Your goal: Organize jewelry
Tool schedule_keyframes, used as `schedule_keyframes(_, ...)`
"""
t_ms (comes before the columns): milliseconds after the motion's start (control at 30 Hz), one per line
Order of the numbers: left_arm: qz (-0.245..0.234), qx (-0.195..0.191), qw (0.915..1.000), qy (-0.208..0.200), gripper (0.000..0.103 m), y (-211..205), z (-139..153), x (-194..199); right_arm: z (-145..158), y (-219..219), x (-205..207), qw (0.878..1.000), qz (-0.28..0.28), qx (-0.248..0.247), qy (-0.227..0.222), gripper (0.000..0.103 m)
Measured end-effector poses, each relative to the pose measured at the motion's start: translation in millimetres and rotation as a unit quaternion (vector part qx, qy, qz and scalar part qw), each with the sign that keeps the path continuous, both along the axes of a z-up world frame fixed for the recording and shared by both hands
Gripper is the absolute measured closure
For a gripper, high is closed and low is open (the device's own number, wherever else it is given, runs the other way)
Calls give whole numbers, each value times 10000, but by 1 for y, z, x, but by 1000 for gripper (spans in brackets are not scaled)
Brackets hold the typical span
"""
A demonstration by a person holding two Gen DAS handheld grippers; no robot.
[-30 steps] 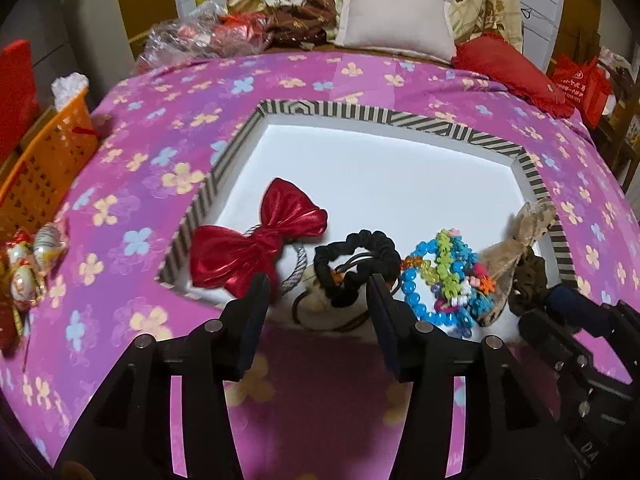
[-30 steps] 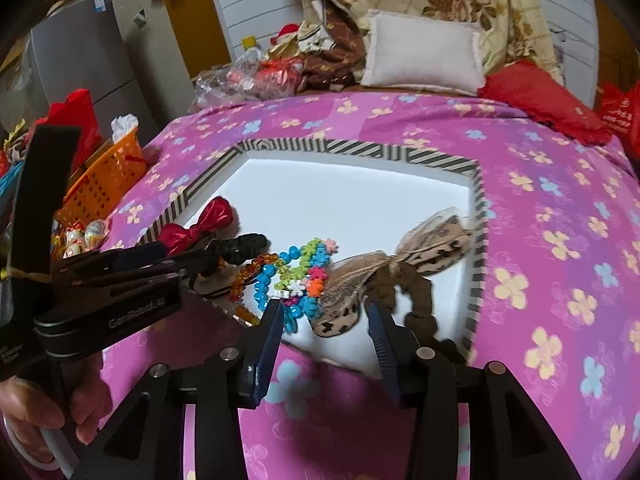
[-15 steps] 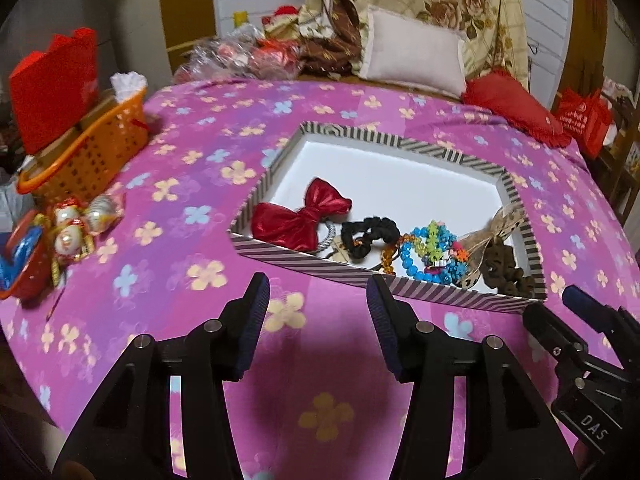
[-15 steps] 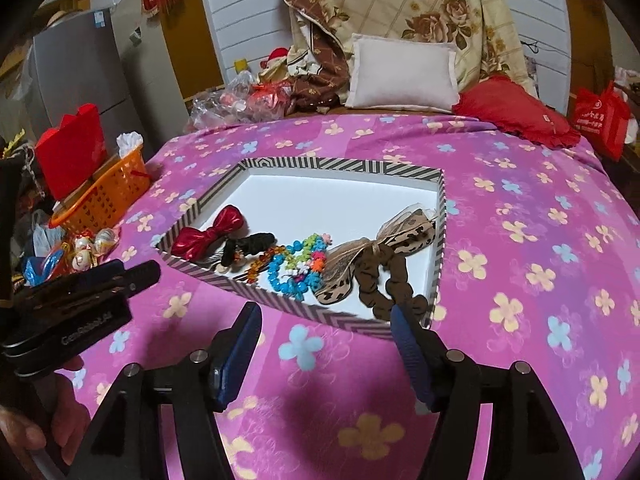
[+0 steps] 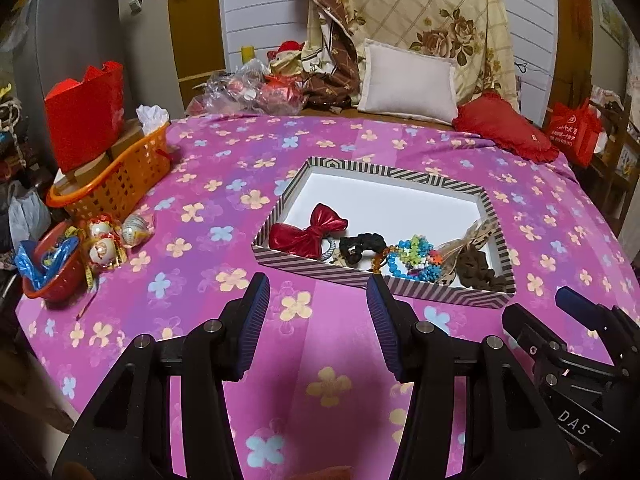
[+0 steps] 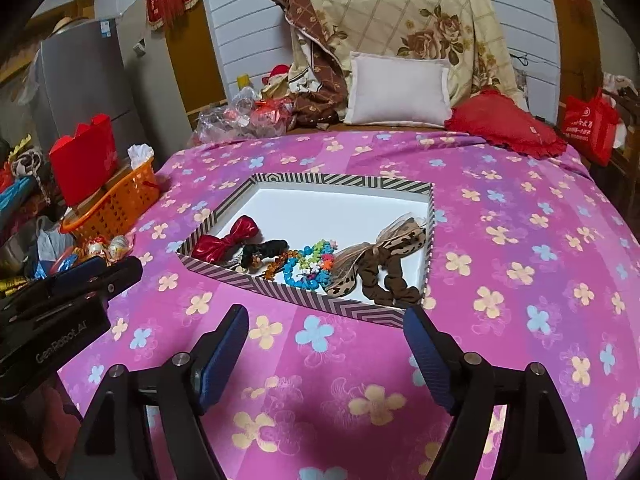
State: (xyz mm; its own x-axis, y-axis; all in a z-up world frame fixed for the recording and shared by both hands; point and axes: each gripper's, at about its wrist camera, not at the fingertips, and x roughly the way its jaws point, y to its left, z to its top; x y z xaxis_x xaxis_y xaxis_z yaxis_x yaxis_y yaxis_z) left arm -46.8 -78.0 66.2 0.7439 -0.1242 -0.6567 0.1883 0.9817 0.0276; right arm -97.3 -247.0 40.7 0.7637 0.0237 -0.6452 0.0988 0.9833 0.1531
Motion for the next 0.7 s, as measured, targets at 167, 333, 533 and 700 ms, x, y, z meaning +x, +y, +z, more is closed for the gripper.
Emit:
schedule_keyframes(167, 5, -4, 10000, -52, 53, 0, 4, -8, 3, 0, -6, 10000, -6, -9, -34, 22)
schedule_keyframes(333, 1, 37, 10000, -59, 53, -2, 4, -12, 3, 4, -9, 10000, 11, -68, -18, 22)
schedule_keyframes(533, 22, 9, 10000, -55, 53, -1, 4, -15, 2, 6, -10, 10000, 39, -77, 24, 22)
schedule_keyframes(700, 63, -36, 10000, -29, 53, 4, 2, -18, 1, 6, -10, 10000, 38, -59, 37, 22)
